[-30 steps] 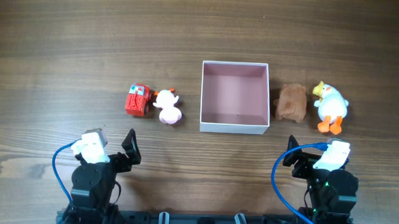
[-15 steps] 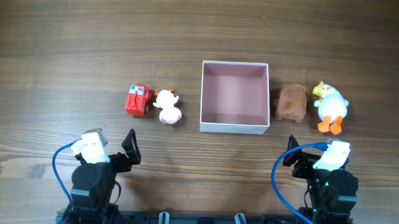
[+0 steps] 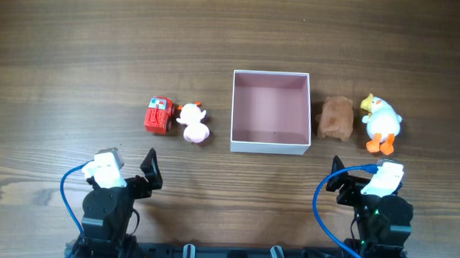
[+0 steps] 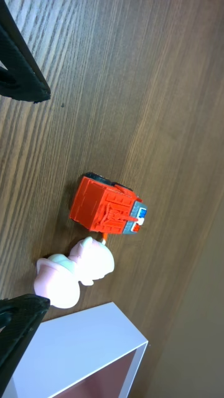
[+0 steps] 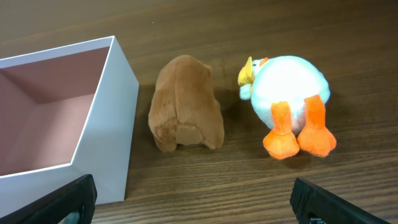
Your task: Pack container
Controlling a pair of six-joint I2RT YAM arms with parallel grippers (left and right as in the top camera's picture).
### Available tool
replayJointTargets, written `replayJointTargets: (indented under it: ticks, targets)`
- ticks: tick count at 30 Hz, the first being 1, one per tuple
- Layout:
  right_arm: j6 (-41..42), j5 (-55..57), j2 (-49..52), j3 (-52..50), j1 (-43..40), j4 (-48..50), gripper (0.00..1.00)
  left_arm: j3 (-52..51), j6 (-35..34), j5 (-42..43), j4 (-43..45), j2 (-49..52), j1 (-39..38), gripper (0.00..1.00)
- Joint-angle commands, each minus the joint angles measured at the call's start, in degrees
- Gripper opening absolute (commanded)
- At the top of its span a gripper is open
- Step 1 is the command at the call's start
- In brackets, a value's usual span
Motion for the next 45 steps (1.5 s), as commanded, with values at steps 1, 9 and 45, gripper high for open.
replayJointTargets:
  ticks: [1, 9, 45]
  targets:
    - [0.1, -0.5, -0.2, -0.5, 0.3, 0.0, 1.00, -0.7, 0.9, 0.7, 0.0, -0.5, 0.5, 1.00]
    - [14.3, -10.1, -0.2, -0.4, 0.3, 1.9, 1.00, -0.7, 0.7, 5.9, 2.5, -0.5, 0.5, 1.00]
    - [7.7, -0.9, 94.3, 58.4, 0.4, -18.0, 0.99, 43.0, 1.4, 4.7, -5.2, 68.8, 0.5, 1.00]
